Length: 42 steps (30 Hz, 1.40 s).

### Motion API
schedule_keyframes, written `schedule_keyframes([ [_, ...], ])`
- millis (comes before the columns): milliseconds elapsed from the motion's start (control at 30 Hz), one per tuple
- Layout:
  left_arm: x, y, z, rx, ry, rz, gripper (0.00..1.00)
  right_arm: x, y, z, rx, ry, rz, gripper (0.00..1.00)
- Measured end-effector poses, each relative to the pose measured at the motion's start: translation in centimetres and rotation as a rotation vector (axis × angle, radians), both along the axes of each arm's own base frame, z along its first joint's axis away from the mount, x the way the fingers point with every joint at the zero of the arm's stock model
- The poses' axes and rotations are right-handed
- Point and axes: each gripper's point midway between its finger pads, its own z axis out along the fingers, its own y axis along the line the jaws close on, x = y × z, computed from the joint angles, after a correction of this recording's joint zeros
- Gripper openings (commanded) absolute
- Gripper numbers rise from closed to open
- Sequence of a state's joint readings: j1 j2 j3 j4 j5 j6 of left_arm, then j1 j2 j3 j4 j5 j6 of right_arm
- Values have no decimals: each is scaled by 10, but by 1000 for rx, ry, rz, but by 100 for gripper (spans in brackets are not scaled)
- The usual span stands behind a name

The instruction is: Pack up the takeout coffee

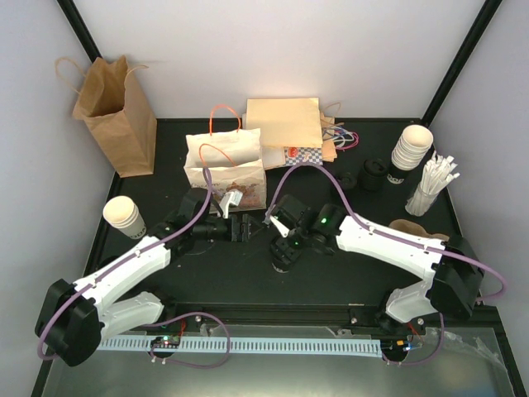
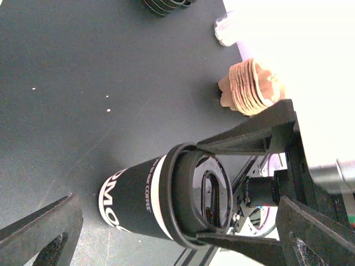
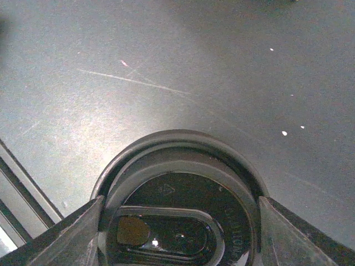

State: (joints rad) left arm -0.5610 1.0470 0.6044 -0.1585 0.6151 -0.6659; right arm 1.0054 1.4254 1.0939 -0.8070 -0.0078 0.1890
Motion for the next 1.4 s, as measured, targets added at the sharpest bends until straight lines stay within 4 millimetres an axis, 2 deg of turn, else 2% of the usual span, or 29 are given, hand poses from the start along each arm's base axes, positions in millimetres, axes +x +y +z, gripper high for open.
schedule_keyframes([
  [267, -5, 0, -11, 3, 29, 0, 90, -17, 12, -2, -33, -50, 76, 66],
  [533, -14, -2, -23, 3, 57, -10, 74, -18, 13, -3, -40, -61, 79, 65],
  [700, -18, -7, -22, -4, 54, -31, 71, -18, 13, -3, -19, -72, 74, 65],
  [1133, -31, -16, -37, 19, 93, -80, 63, -21, 20, -4, 37, -116, 24, 64],
  [1400, -32, -15, -45, 33, 116, -79, 49, -21, 22, -5, 39, -114, 19, 64],
])
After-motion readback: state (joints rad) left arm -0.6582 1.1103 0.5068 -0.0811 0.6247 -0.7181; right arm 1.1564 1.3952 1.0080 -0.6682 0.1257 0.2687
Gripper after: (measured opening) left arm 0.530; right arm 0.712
